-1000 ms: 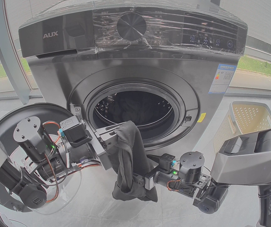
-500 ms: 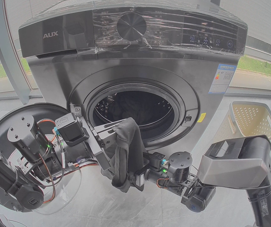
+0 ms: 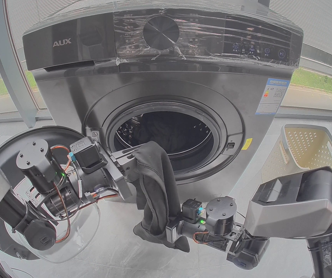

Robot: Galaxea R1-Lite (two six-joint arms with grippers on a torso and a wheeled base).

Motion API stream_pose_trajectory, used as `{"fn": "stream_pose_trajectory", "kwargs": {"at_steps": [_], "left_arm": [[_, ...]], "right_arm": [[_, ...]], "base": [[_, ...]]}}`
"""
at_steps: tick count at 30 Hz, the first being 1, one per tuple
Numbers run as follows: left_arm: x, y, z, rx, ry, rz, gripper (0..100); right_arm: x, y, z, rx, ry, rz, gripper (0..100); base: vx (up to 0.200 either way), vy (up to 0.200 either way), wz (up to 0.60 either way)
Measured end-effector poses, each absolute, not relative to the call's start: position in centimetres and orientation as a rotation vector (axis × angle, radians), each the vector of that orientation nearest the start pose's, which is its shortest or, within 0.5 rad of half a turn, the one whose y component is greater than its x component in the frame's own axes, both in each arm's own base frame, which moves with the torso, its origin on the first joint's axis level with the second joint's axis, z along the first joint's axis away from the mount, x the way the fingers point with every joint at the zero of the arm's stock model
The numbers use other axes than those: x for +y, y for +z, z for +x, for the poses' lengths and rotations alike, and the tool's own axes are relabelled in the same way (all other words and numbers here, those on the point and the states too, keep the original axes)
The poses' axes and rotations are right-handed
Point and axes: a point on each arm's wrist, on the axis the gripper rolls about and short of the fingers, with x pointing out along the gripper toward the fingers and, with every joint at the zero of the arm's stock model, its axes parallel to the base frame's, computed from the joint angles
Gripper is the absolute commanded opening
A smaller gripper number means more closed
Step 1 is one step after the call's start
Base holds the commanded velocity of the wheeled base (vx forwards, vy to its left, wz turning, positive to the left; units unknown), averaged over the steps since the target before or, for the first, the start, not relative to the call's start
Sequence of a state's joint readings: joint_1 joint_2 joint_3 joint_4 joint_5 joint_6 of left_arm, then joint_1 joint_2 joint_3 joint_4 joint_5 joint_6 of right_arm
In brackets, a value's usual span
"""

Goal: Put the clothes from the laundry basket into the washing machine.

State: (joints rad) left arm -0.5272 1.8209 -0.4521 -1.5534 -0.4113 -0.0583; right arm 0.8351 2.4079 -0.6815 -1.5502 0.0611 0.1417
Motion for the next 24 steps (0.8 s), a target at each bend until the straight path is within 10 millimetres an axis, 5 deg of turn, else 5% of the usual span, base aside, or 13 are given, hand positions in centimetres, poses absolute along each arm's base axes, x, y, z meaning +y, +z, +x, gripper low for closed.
{"fn": "stream_pose_trajectory", "kwargs": {"at_steps": [11, 12, 24], "left_arm": [[-13.0, 11.2, 27.8, -0.041, -0.793, -0.033, 0], [-12.9, 10.7, 28.1, -0.027, -0.786, -0.029, 100], [-12.2, 8.1, 29.2, 0.051, -0.759, -0.01, 100]], "right_arm": [[25.6, 2.5, 22.3, 0.244, 0.844, 0.069, 0], [25.5, 2.7, 22.3, 0.242, 0.836, 0.07, 0], [23.7, 3.7, 24.8, 0.204, 0.68, 0.123, 0]], "base": [[0.0, 0.0, 0.0], [0.0, 0.0, 0.0], [0.0, 0.0, 0.0]]}}
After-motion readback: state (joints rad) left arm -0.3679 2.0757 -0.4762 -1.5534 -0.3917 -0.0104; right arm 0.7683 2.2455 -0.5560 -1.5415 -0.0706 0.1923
